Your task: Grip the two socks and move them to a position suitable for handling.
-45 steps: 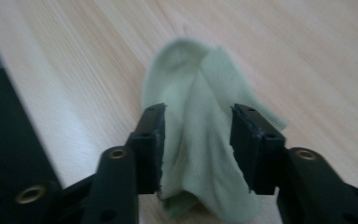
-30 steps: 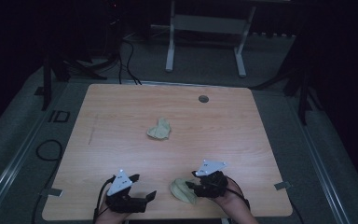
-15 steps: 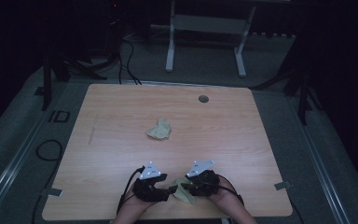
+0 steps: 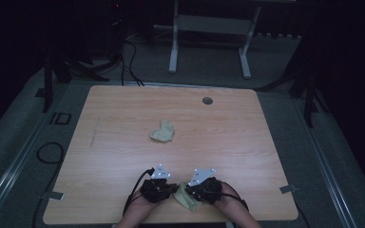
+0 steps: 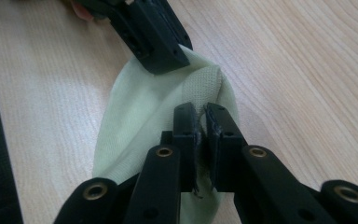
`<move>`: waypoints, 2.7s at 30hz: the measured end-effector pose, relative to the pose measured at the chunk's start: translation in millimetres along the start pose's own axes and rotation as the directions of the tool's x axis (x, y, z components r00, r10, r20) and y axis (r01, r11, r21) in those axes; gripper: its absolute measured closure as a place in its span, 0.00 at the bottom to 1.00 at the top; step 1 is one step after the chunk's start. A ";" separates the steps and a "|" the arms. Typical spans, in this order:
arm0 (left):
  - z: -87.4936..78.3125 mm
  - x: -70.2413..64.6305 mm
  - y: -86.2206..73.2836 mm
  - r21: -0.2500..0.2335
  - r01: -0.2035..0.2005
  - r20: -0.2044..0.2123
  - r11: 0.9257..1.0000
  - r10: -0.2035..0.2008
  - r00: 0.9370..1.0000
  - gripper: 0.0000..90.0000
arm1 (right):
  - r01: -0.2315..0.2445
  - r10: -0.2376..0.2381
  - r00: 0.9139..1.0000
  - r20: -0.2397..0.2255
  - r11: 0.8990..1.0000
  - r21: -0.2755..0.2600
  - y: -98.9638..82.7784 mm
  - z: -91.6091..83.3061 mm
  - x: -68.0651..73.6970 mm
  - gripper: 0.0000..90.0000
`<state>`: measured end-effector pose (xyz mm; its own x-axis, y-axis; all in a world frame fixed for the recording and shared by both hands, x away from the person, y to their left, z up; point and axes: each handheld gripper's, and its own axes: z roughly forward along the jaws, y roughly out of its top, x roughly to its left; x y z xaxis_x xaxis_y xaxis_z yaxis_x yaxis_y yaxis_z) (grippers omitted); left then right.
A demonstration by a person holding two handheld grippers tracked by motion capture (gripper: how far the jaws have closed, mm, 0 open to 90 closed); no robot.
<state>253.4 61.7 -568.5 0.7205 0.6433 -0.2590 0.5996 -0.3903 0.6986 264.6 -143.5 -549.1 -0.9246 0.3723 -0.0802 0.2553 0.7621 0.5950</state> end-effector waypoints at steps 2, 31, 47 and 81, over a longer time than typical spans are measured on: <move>-0.5 -1.2 0.3 0.003 -0.006 -0.012 1.000 0.006 1.000 0.98 | -0.010 0.010 1.000 -0.002 1.000 -0.002 0.5 -1.5 -0.1 0.94; -43.7 -15.5 -11.1 -0.111 0.061 -0.149 0.992 -0.077 0.986 0.98 | -0.219 0.239 0.967 0.092 0.959 -0.181 -32.9 -79.6 -16.9 0.95; -25.0 -14.7 -25.6 -0.038 0.095 -0.105 0.995 -0.098 0.990 0.98 | -0.296 0.301 0.952 0.061 0.952 -0.078 -71.3 -48.5 -21.2 0.93; -60.8 5.8 -38.9 -0.107 -0.005 -0.106 0.994 -0.007 0.994 0.46 | -0.250 0.258 0.963 0.076 0.963 -0.104 -30.7 -60.8 -44.1 0.43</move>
<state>213.1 120.7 -556.7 0.6754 0.7121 -0.1917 0.5558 -0.3208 0.7669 280.3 -215.6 -515.2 -0.8031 0.5957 0.0152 0.4474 0.5859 0.6757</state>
